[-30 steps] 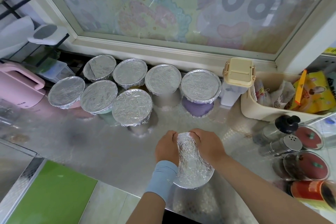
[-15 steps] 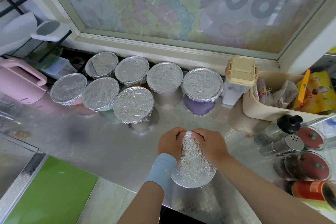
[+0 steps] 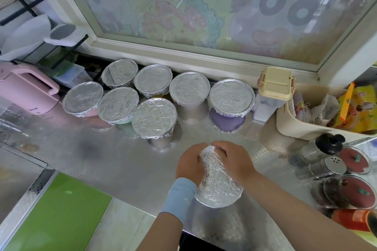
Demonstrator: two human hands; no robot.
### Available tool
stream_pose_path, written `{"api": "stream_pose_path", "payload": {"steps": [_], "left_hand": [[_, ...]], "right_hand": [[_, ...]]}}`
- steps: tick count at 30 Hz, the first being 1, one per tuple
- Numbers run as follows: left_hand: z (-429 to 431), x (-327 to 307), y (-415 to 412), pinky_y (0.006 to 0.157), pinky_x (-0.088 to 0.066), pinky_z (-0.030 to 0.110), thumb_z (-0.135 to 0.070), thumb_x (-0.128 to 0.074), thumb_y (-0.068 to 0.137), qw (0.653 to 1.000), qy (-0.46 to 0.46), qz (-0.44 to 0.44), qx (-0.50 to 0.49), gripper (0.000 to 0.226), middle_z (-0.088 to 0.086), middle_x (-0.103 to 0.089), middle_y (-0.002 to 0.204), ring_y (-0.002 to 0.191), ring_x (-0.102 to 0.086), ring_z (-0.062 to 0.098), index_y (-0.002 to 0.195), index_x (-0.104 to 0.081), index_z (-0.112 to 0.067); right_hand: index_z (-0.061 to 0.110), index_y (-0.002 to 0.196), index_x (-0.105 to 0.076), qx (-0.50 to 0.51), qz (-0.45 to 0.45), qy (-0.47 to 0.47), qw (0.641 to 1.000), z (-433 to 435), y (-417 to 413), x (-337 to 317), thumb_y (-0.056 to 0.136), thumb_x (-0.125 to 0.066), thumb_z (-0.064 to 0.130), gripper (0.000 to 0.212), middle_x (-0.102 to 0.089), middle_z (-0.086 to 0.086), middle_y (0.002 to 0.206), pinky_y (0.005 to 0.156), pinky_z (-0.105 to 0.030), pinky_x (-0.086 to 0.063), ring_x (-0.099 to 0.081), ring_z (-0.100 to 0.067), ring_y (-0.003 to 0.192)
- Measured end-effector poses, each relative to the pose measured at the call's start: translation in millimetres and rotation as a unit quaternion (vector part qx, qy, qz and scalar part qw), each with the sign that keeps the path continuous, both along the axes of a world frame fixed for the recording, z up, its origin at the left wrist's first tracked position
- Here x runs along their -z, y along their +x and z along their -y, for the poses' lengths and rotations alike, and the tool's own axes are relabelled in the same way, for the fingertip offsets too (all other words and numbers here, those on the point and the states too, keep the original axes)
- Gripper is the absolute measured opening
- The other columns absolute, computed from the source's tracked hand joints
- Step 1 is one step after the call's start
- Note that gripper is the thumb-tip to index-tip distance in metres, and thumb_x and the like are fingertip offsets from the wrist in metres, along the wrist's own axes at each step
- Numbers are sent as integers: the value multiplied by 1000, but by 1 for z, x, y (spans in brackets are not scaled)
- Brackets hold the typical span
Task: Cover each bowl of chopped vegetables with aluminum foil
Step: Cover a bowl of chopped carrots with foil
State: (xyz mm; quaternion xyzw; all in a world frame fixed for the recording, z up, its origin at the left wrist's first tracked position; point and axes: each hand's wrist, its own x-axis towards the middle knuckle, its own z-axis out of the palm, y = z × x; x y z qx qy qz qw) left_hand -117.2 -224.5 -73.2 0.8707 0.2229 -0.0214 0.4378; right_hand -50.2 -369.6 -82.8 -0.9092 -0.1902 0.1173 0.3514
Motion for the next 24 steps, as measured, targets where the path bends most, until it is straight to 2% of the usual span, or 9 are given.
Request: {"api": "stream_pose_path", "payload": {"steps": [2, 5, 8, 15, 20, 24], "left_hand": [[1, -3, 5, 95, -34, 11, -8, -46, 94, 1000, 9, -6, 22, 39, -12, -66, 123, 113, -58, 8, 121, -68, -28], [-1, -1, 8, 90, -45, 18, -25, -52, 97, 1000, -18, -10, -3, 23, -15, -71, 106, 99, -63, 8, 107, -72, -31], [-1, 2, 7, 85, -49, 22, -28, -52, 97, 999, -28, -14, -13, 21, -15, -72, 96, 89, -64, 8, 101, -72, -32], [1, 3, 10, 83, -51, 30, -30, -43, 100, 999, 1, -37, -2, 24, -7, -71, 97, 88, -63, 16, 103, -67, -28], [2, 3, 11, 78, -46, 27, -31, -40, 101, 999, 18, -48, 10, 26, -6, -69, 98, 86, -60, 15, 105, -65, -26], [0, 4, 9, 82, -49, 28, -38, -48, 98, 999, 7, -42, 4, 23, -8, -71, 96, 87, -63, 15, 104, -68, -28]], "right_hand": [[27, 116, -70, 6, -12, 8, 1000, 1, -1, 1, 97, -59, 25, 23, -73, 11, 108, 90, -29, -49, -66, -11, 100], [33, 109, -72, 9, -26, 2, 1000, 0, -2, 1, 97, -56, 28, 20, -73, 16, 98, 85, -30, -50, -66, -6, 91], [34, 104, -73, 9, -39, 2, 999, -1, 0, -1, 98, -55, 28, 20, -73, 16, 93, 82, -29, -49, -65, -5, 85], [37, 106, -69, -12, -47, -40, 998, -1, 4, 2, 99, -50, 35, 20, -72, 16, 93, 80, -30, -49, -64, -9, 88], [36, 108, -66, -30, -34, -74, 996, -1, 5, 4, 101, -45, 38, 22, -72, 12, 93, 79, -31, -47, -64, -13, 90], [37, 112, -65, -48, -33, -83, 995, 0, 6, 3, 102, -44, 38, 23, -72, 13, 98, 81, -30, -47, -64, -13, 92]]}}
